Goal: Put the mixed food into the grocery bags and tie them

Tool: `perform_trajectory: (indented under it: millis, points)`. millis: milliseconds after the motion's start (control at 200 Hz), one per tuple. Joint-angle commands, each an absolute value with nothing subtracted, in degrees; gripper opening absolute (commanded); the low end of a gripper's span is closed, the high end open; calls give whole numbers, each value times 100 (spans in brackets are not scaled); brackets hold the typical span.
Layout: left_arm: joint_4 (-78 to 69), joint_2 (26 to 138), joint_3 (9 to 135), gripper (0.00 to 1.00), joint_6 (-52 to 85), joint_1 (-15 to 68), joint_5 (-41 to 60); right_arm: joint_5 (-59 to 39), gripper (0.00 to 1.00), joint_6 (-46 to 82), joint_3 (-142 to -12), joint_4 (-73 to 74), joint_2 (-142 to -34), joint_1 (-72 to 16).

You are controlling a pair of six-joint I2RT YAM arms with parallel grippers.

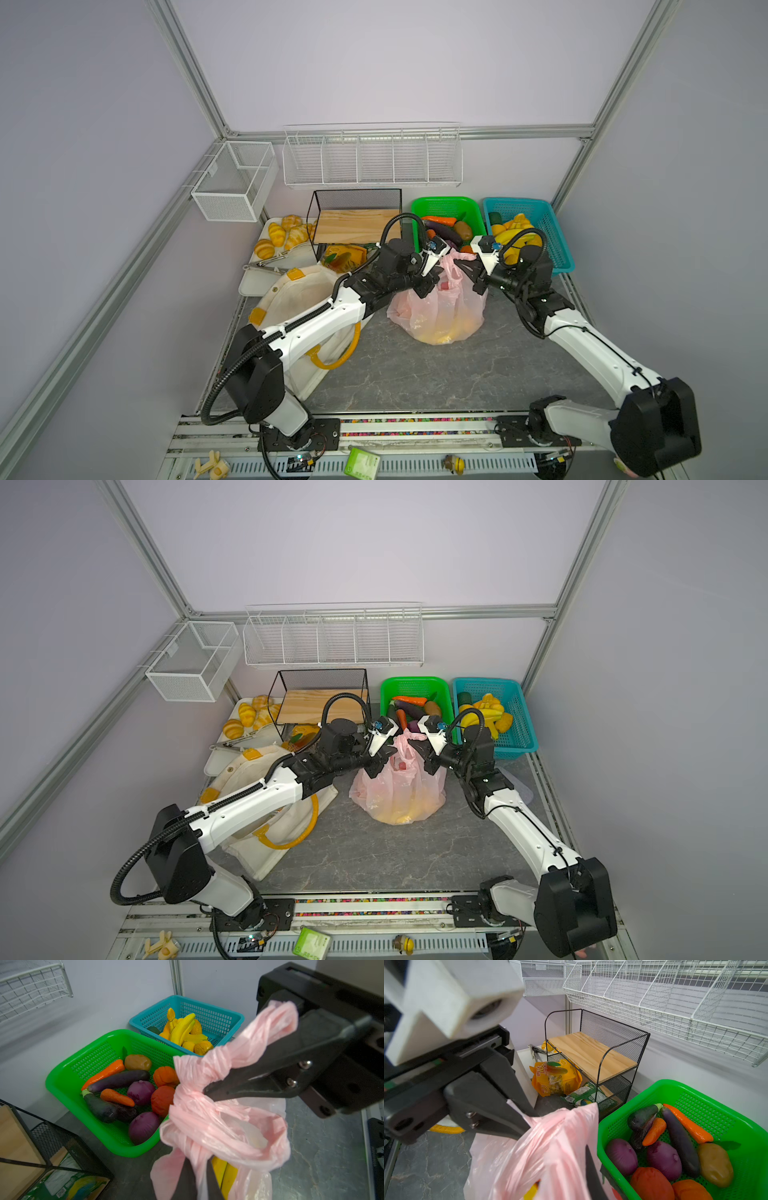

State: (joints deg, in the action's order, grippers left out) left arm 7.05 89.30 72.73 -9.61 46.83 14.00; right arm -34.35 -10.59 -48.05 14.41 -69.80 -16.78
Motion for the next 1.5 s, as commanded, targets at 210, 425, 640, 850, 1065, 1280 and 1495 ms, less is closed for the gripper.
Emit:
perform_trajectory:
  millis: [210, 425, 640, 850, 1065, 1280, 1495]
  points:
    - [1668, 9035, 7852, 35, -989, 4276, 2790, -3428, 7, -1256, -4569, 1900, -6952, -1654]
    - [2074, 9225, 8364, 55, -1278, 4070, 3182, -3497, 7, -1240, -4568, 1931, -6943, -1670]
    - [2673, 9820, 9141, 61, -1498, 4061, 3266, -3507, 7, -1198, -4597, 1959, -6970, -1684]
    - [3002, 10250, 9517, 50, -1530, 4069, 3584, -3472, 7, -1187, -4612, 1977, -6986, -1705]
    - [3079, 10474, 9580, 40, -1479, 4102, 3872, -3418, 7, -1178, -4637, 1987, -7040, -1722]
    - [3068, 10595, 9614, 31, -1501, 4166, 3373, -3447, 7, -1086, -4615, 2095, -7068, -1740]
    - [2991, 10478, 9595, 7, -1611, 4184, 3079, -3385, 7, -1152, -4601, 1991, -7015, -1740]
